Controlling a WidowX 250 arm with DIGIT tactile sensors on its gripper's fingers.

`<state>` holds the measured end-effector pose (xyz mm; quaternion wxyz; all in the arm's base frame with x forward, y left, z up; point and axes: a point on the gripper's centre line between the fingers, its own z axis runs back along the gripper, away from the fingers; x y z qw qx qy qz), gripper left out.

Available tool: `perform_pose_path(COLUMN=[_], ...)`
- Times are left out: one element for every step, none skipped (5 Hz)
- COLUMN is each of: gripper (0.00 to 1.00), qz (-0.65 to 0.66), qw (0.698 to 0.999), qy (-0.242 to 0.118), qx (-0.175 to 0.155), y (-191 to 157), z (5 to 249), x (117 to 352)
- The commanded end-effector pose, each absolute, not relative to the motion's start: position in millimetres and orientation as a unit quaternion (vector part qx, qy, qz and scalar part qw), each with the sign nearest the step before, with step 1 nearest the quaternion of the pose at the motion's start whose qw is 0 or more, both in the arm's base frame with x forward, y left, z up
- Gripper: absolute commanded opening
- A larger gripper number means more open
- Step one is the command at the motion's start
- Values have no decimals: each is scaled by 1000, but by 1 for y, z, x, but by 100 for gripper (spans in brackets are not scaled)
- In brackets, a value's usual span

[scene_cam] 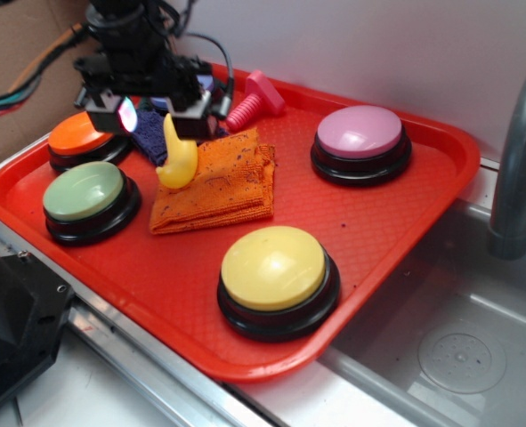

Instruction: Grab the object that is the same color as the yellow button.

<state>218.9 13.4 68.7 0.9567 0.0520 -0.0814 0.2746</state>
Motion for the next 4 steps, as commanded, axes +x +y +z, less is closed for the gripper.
perform_pose_path(gripper=[100,100,52,0], qz=[288,291,285,294], qw=[951,951,953,951], qy=[-99,-94,-89,-89], qx=[45,43,48,46], y=[21,24,27,29], z=[46,37,32,30], x=[234,236,239,240])
